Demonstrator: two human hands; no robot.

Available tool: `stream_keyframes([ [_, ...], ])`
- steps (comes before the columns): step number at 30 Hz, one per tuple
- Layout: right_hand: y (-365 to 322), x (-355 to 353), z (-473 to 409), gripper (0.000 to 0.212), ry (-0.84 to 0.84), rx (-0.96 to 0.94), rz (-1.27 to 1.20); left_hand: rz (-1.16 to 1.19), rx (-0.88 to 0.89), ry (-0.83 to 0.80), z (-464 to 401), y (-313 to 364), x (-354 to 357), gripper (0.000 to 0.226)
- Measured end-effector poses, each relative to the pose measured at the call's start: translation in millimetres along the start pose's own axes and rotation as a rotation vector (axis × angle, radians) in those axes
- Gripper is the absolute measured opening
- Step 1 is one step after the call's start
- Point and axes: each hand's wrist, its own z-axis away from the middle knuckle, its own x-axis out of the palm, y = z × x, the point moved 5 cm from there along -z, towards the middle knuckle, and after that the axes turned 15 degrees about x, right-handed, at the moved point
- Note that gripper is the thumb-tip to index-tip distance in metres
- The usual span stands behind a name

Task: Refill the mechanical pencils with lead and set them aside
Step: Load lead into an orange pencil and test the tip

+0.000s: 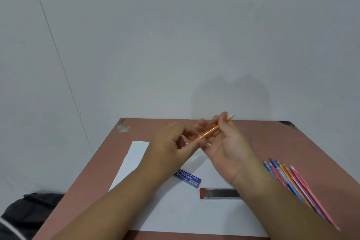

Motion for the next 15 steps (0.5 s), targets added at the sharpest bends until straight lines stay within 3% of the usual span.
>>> stream_keyframes([
  [4, -14.1, -7.2, -1.7, 0.049, -0.073, -0.010, -0.331, 0.113, -0.159, -0.021, 4.5, -7.8, -0.7, 0.037],
  [8, -21.3, -13.5, 3.9, 0.054, -0.115, -0.023, -0.411, 0.380, -0.344, -0.019, 6.9, -10.3, 1.7, 0.056],
  [15, -23.8, -10.5, 10.3, 0.049, -0.155, -0.040, -0.454, 0.628, -0.396, -0.097, 7.3, -2.7, 8.0, 0.074],
])
